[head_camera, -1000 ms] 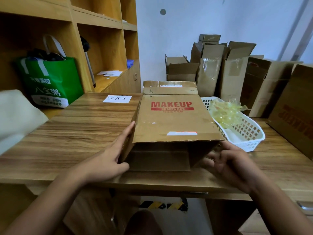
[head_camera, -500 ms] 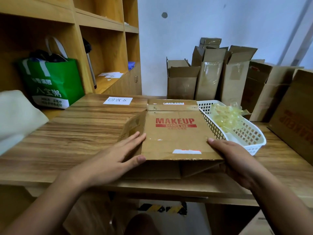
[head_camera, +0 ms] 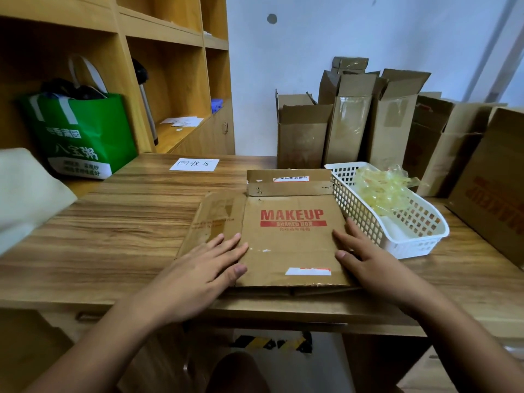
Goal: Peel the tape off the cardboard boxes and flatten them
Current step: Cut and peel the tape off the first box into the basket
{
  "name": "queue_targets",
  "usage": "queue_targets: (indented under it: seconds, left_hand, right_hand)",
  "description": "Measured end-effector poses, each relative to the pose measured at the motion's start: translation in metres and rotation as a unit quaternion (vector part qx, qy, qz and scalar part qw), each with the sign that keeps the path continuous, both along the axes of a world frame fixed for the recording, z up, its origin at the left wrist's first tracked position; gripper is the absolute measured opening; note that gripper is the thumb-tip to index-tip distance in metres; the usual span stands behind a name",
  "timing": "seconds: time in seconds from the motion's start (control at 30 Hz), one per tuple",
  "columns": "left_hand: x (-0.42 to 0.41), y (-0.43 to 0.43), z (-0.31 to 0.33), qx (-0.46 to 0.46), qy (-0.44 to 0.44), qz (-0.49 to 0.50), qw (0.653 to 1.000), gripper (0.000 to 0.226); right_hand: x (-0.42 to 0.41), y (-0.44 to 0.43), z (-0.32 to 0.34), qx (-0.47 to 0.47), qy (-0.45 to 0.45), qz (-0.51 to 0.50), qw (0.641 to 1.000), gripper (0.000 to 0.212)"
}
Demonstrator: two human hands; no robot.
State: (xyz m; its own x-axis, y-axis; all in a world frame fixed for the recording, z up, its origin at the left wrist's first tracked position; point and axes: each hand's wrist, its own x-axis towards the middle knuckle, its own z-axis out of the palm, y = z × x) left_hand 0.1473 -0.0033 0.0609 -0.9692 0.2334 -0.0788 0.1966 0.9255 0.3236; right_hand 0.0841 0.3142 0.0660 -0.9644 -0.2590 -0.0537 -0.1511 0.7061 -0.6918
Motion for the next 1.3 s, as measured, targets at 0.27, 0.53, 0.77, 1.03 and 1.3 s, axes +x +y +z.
queue_targets:
  seconds: [0.27, 0.53, 0.77, 1.03, 1.3]
  left_hand:
    - [-0.002, 0.002, -0.020, -0.026, 0.012, 0.004, 1.000, 0.084]
    - [-0.003, -0.005, -0.008, 0.041, 0.074, 0.079, 0.993, 0.043]
    - [-0.013, -0.012, -0.013, -0.016, 0.038, 0.082, 0.996, 0.077]
    - [-0.012, -0.008, -0.019, -0.015, 0.017, 0.102, 0.995, 0.087]
    - [-0.007, -0.007, -0.014, 0.000, 0.049, 0.117, 0.992, 0.071]
  right_hand:
    - [-0.003, -0.005, -0.030, 0.156, 0.060, 0.056, 0.984, 0.064]
    - [0.000, -0.004, -0.020, 0.159, 0.067, 0.043, 0.984, 0.054]
    - [0.000, -0.015, -0.017, 0.148, 0.102, -0.013, 0.984, 0.023]
    - [0.000, -0.019, -0.031, 0.215, 0.088, -0.005, 0.973, 0.057]
    - [0.008, -0.020, -0.029, 0.082, 0.125, -0.040, 0.988, 0.049]
